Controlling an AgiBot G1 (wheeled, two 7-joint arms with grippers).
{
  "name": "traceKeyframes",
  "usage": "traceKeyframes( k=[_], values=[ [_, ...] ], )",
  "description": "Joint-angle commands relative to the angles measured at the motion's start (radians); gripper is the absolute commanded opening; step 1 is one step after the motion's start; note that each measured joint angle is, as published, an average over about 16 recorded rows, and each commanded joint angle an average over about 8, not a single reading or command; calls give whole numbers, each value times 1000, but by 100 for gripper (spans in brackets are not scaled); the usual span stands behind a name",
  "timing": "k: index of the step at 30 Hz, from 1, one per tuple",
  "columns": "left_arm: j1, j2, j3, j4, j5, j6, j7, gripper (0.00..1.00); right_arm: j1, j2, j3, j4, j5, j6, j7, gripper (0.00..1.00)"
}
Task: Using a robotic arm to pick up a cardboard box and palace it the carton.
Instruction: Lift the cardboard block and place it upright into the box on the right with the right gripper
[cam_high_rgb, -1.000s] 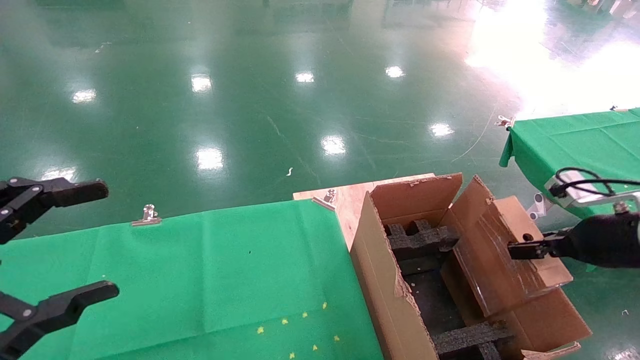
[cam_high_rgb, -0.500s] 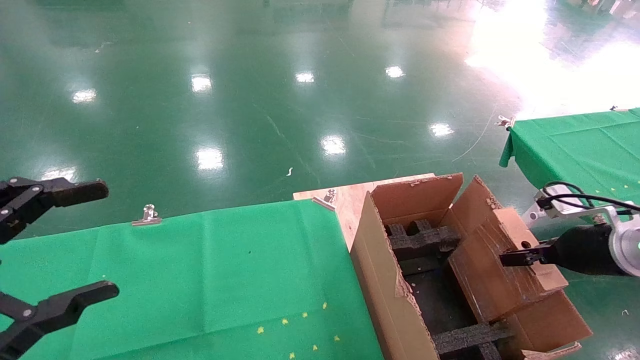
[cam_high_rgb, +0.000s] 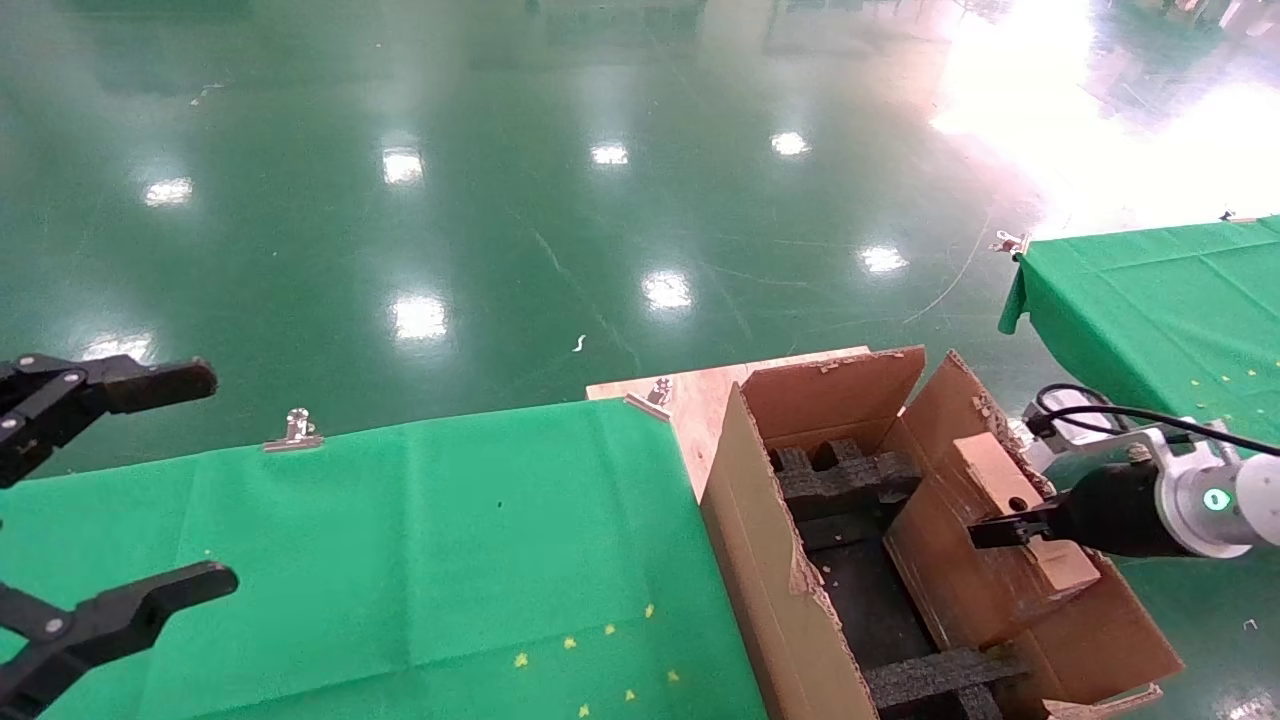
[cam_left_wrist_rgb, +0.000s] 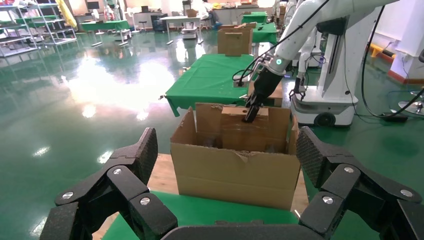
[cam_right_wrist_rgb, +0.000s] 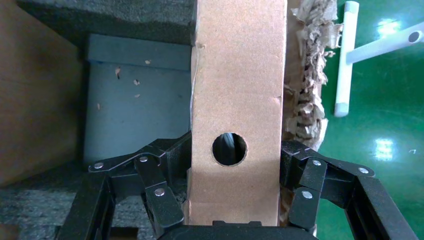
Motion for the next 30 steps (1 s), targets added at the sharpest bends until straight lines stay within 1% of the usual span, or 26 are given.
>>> traceKeyframes(
  k=[1,19,28,29,30],
  values=[
    [0,0,0,0,0,0,0,100,-11,-16,-2,-18,8,6,-11,0],
    [0,0,0,0,0,0,0,100,-149,-160,-6,-214,114,52,-123,0],
    [0,0,0,0,0,0,0,100,-202,-216,4,-303,162,54,-181,0],
    [0,0,0,0,0,0,0,100,-206,-220,5,-309,166,53,-186,2],
    [0,0,0,0,0,0,0,100,-209,-225,6,-315,170,52,-194,11]
  ],
)
